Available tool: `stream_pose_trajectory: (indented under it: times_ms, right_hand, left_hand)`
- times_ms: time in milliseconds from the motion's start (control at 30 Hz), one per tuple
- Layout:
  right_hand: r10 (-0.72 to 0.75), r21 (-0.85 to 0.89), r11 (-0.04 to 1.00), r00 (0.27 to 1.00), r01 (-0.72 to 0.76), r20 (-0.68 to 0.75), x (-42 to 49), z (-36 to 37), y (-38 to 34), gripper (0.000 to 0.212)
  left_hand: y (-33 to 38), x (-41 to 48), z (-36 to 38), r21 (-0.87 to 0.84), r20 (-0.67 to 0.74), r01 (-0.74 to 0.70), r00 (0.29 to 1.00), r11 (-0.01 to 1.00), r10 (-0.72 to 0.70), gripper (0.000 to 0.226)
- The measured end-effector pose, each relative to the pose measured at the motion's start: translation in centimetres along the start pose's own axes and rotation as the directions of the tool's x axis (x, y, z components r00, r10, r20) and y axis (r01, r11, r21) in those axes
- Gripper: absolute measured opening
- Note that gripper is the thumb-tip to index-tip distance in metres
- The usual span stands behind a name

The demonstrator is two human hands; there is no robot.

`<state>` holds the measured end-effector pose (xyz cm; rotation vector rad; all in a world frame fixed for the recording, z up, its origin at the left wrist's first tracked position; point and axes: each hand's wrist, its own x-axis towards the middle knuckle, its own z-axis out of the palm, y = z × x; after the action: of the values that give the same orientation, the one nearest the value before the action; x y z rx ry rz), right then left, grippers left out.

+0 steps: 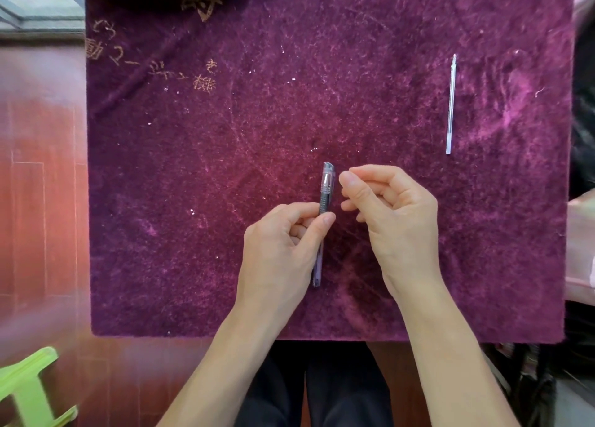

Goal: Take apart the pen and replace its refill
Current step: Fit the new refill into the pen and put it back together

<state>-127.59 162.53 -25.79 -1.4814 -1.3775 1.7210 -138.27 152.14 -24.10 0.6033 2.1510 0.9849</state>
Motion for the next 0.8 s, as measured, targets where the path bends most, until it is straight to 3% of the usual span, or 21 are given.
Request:
stream_pose_trajectory:
  times_ms: [200,467,800]
  right_hand:
    - [0.056,-0.095,0.994,0.998,-0.056,-0.007,-0.7,-1.4,0.8,0.005]
    - [0.099,-0.107,0.988,0.990,-0.110,-0.104,-1.7,-2.4,2.0,0.011]
    - [0.116,-0.144,0.981,0.989,-0.129,-0.097,-2.1,-3.0,2.2,0.012]
  left_hand:
    - [0.4,3.2,-0.7,0.090,-0.102,0.057,0.994,0.994,-0.047,0.021]
    - [2.0,8.7,-1.2,0.216,-0.160,0.030,0.987,0.976,0.005,0.021]
    - [3.3,11.0,-0.7,0.324,-0.209,0.027,0.977,0.946,0.043,0.026]
